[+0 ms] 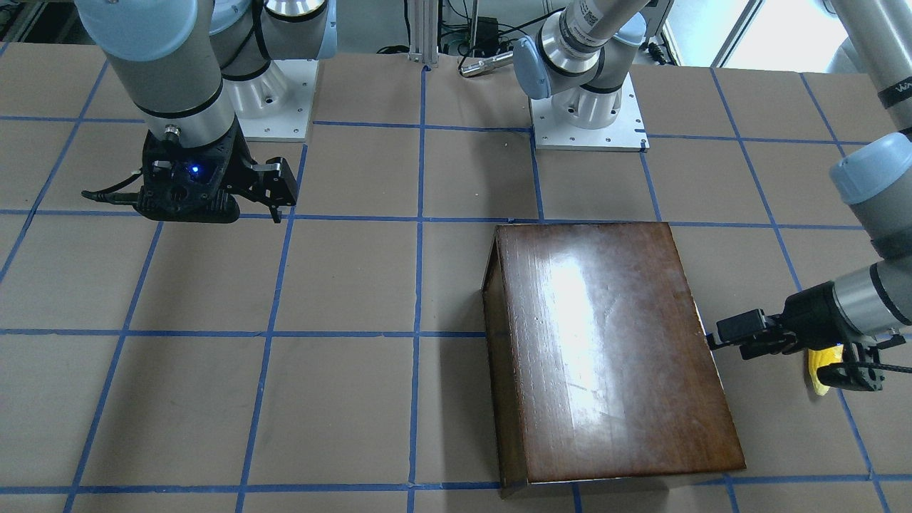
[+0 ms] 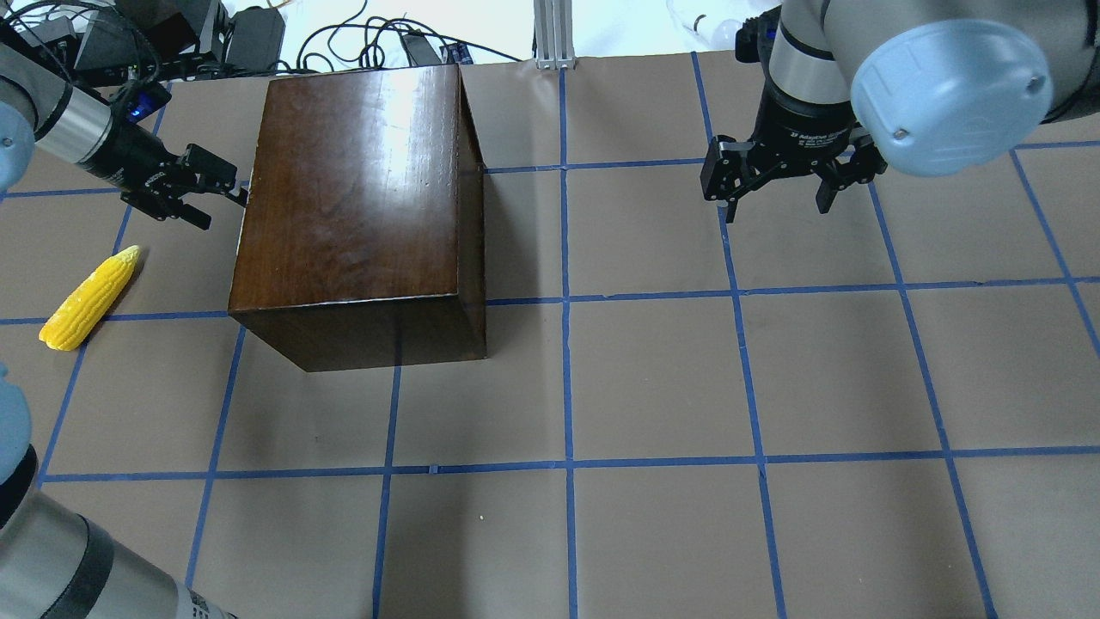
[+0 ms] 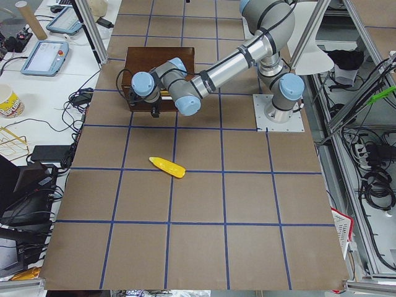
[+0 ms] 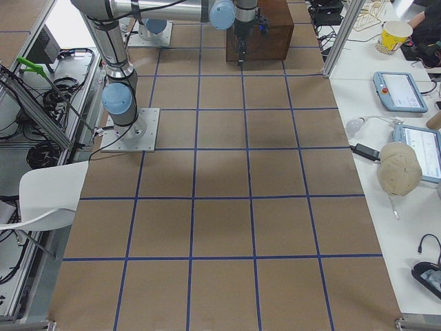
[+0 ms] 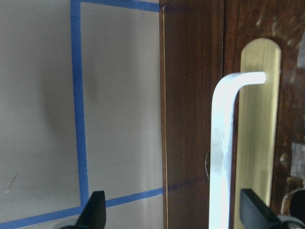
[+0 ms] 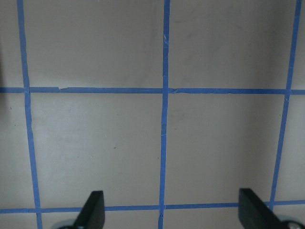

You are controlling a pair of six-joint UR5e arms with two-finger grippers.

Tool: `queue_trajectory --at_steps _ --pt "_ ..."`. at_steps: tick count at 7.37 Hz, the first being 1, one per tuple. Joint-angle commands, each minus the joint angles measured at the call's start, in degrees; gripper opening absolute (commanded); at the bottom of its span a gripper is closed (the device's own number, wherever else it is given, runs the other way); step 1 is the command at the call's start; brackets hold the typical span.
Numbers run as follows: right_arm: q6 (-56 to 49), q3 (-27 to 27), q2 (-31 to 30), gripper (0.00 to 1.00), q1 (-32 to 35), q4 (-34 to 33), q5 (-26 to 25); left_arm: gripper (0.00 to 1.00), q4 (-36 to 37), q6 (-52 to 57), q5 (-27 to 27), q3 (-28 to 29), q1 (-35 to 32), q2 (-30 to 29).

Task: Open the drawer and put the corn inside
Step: 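Lower the left gripper and hook it onto the white drawer handle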

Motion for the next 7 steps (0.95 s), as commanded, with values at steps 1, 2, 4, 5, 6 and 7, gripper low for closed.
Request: queue_trajectory --at_steps 1,2,4,5,6,7 --pt "0.0 0.0 0.0 1.00 0.0 -0.1 0.0 1.00 0.0 0.1 -0.1 0.0 0.0 -0.5" --pt "0.0 0.0 0.0 1.00 0.0 -0.1 0.0 1.00 0.0 0.4 -0.1 -0.1 0.0 -0.7" --pt "0.0 0.0 0.0 1.00 0.0 -0.1 0.0 1.00 0.0 0.4 -0.2 -0.1 0.0 -1.4" --pt "0.0 0.0 0.0 1.00 0.0 0.0 0.0 1.00 0.0 0.3 -0.1 -0.1 -0.2 -1.5" --pt "0.0 0.0 0.0 1.00 0.0 0.0 0.0 1.00 0.0 0.3 -0.1 -0.1 -0.2 -1.6" --pt "0.0 0.0 0.0 1.00 0.0 0.0 0.0 1.00 0.1 -0.3 0.1 -0.1 -0.2 -1.8"
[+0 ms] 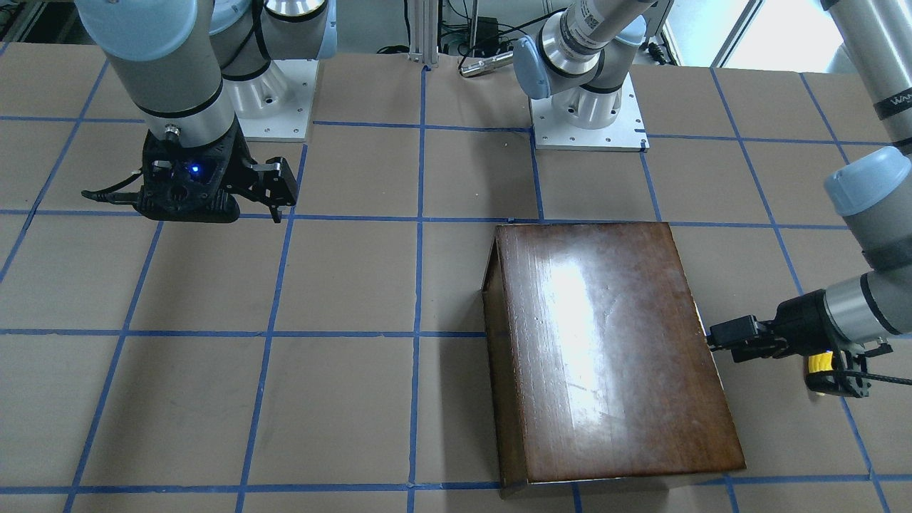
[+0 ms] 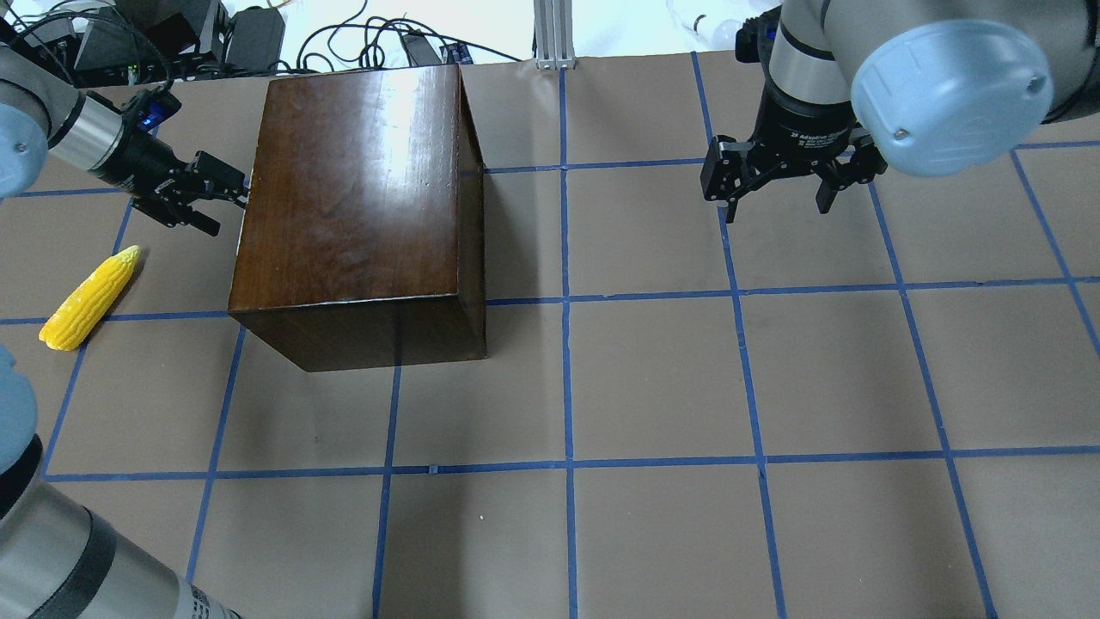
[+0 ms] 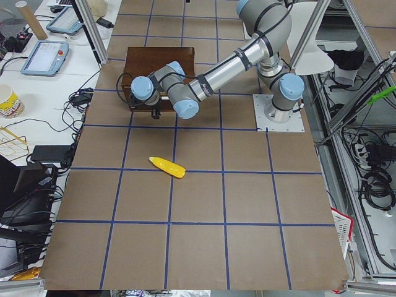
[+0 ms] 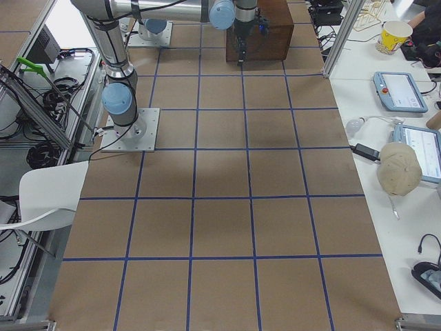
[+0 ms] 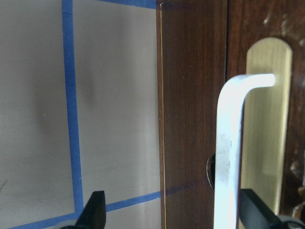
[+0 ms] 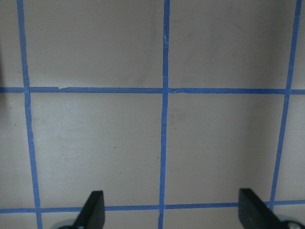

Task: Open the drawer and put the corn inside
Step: 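Lower the left gripper and hook it onto the white drawer handle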

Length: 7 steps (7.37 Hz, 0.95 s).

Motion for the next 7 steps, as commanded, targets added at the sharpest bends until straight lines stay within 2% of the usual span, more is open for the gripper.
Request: queue_trajectory --at_steps 1,7 --pt "0.0 0.0 0.0 1.00 0.0 0.0 0.0 1.00 0.0 -0.6 0.3 0.0 -0.1 -0.2" --pt "0.0 0.0 0.0 1.00 0.0 0.0 0.0 1.00 0.4 -1.3 3.3 0.1 -0.3 -0.1"
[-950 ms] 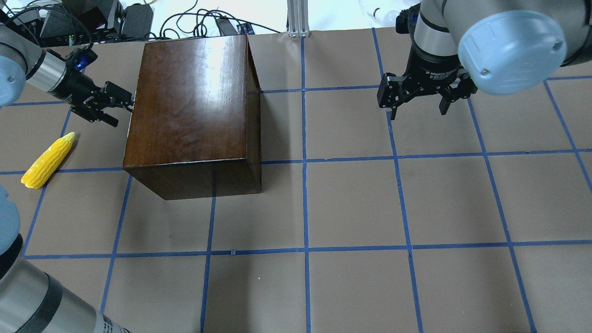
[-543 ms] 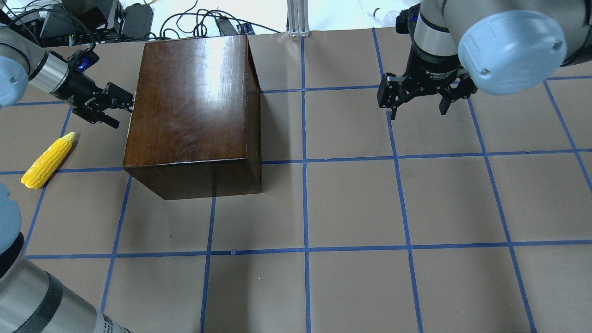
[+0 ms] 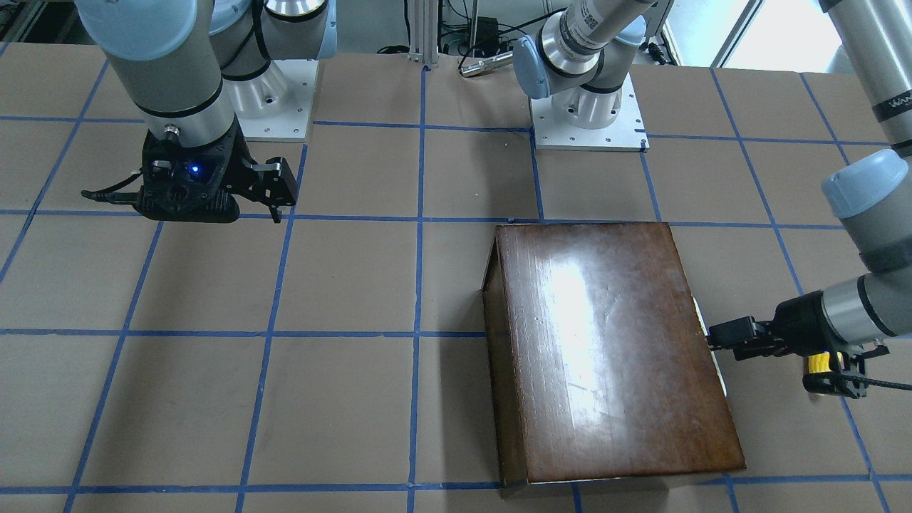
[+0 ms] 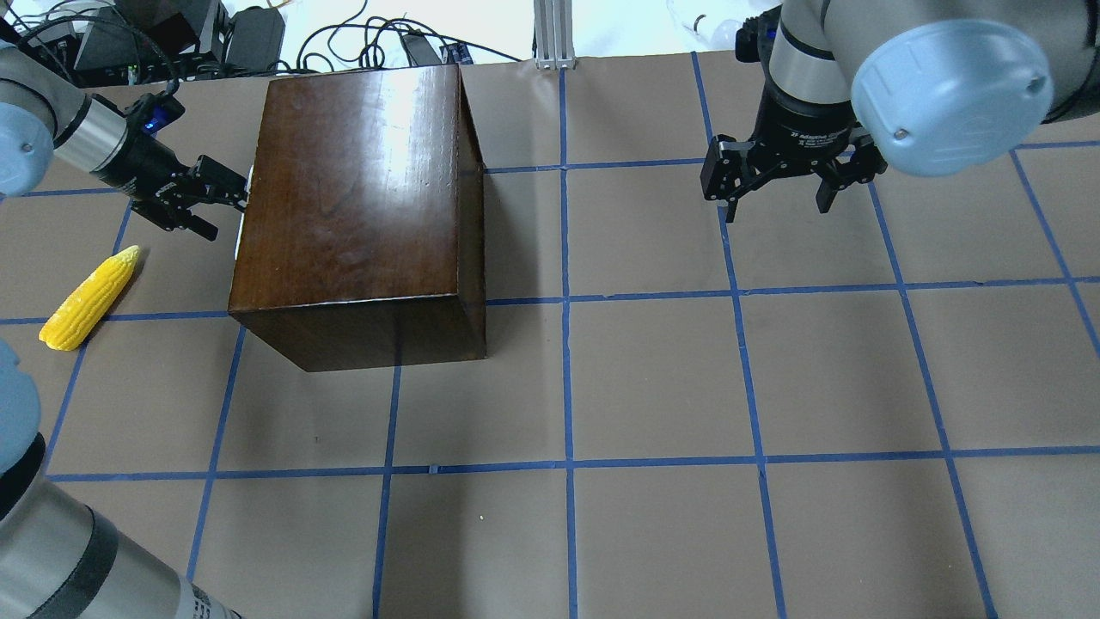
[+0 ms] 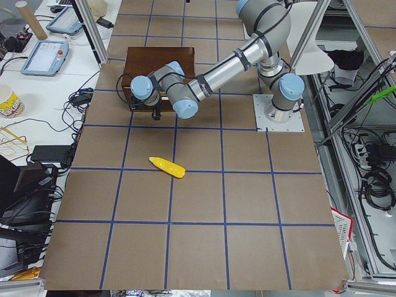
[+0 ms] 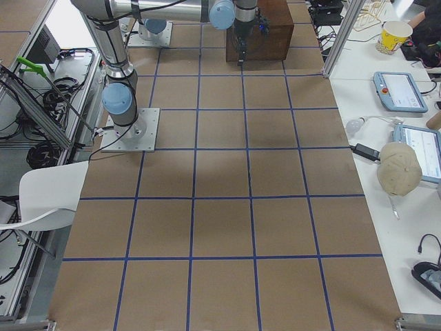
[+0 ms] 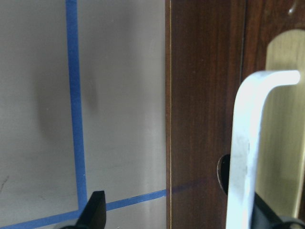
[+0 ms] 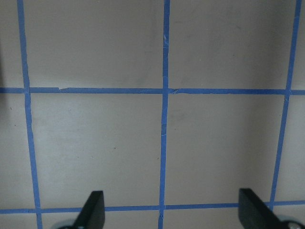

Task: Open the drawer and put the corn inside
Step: 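Pull the drawer outward from the cabinet with the left gripper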

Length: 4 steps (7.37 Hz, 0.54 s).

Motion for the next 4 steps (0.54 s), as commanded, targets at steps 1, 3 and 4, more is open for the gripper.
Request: queue_trajectory --at_steps 1,3,4 --pt "0.0 0.0 0.0 1.00 0.0 0.0 0.0 1.00 0.3 -0.2 2.6 0.3 0.0 0.0" --pt "0.0 -0.1 0.0 1.00 0.0 0.1 0.0 1.00 0.3 -0.2 3.5 0.7 0.1 -0.1" --pt "0.0 0.0 0.0 1.00 0.0 0.1 0.0 1.00 0.3 -0.3 4.2 0.8 0.1 0.0"
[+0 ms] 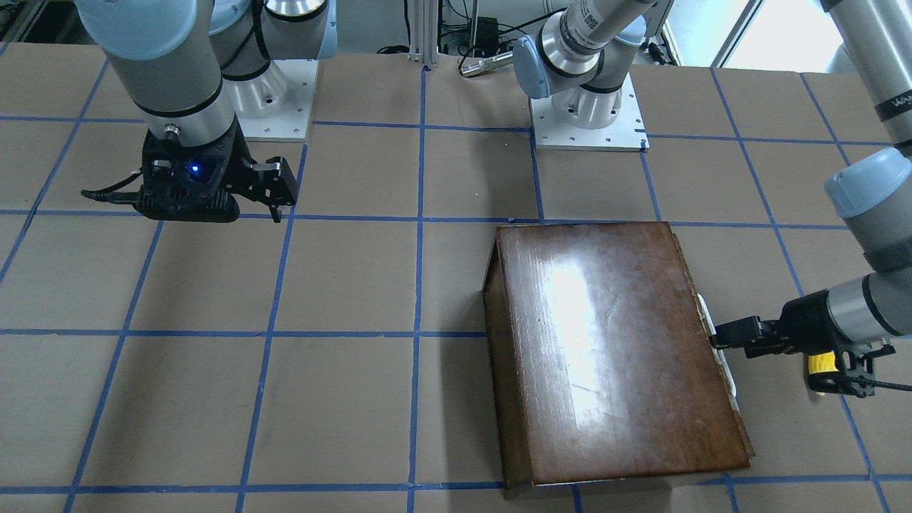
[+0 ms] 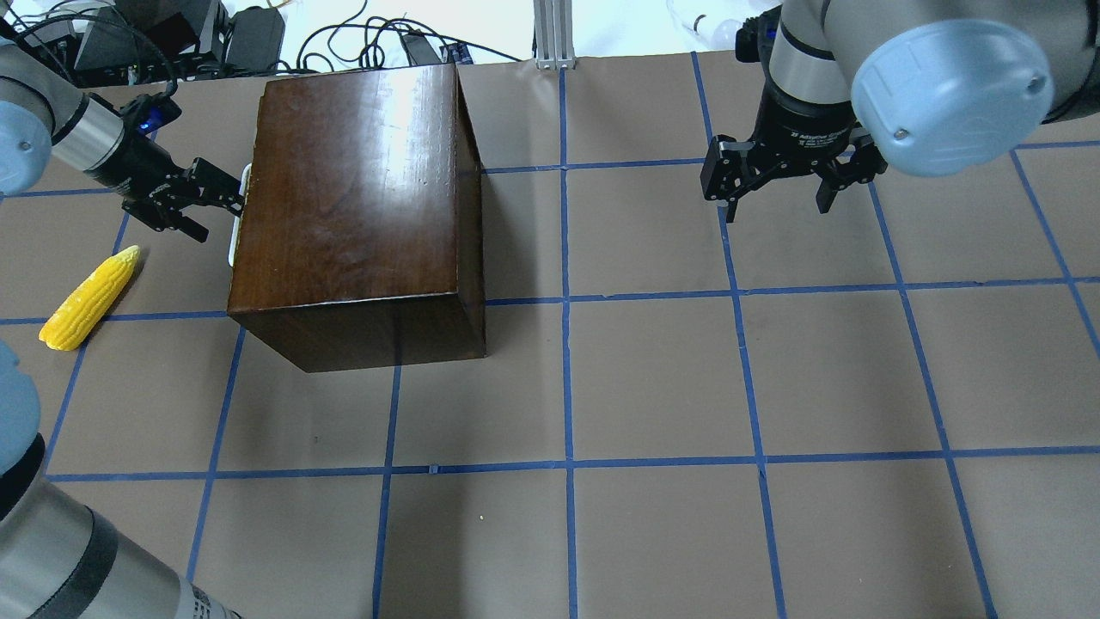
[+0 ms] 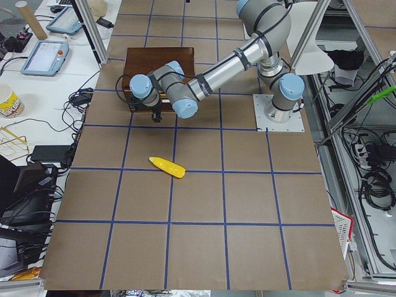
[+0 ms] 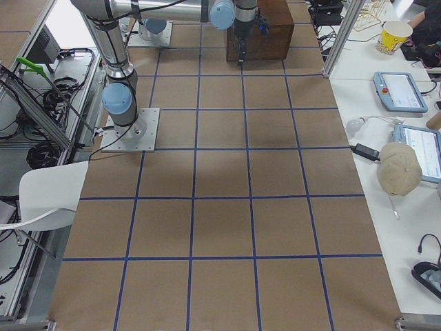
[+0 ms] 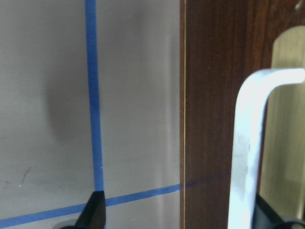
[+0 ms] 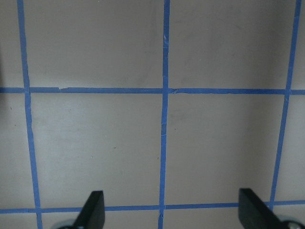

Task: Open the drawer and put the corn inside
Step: 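Pull the drawer outward from the cabinet with the left gripper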

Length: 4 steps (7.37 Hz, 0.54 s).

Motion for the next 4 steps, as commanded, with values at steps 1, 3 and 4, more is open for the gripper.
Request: queue_trajectory --at_steps 1,3,4 --pt "0.0 -0.1 0.0 1.00 0.0 0.0 0.0 1.00 0.0 -0.1 0.8 0.1 0.2 0.1" --pt "0.0 -0.1 0.0 1.00 0.0 0.0 0.0 1.00 0.0 0.0 2.6 0.4 0.6 0.1" --pt "0.0 0.0 0.1 1.00 0.0 -0.1 0.0 1.00 0.0 0.0 2.8 0.4 0.6 0.2"
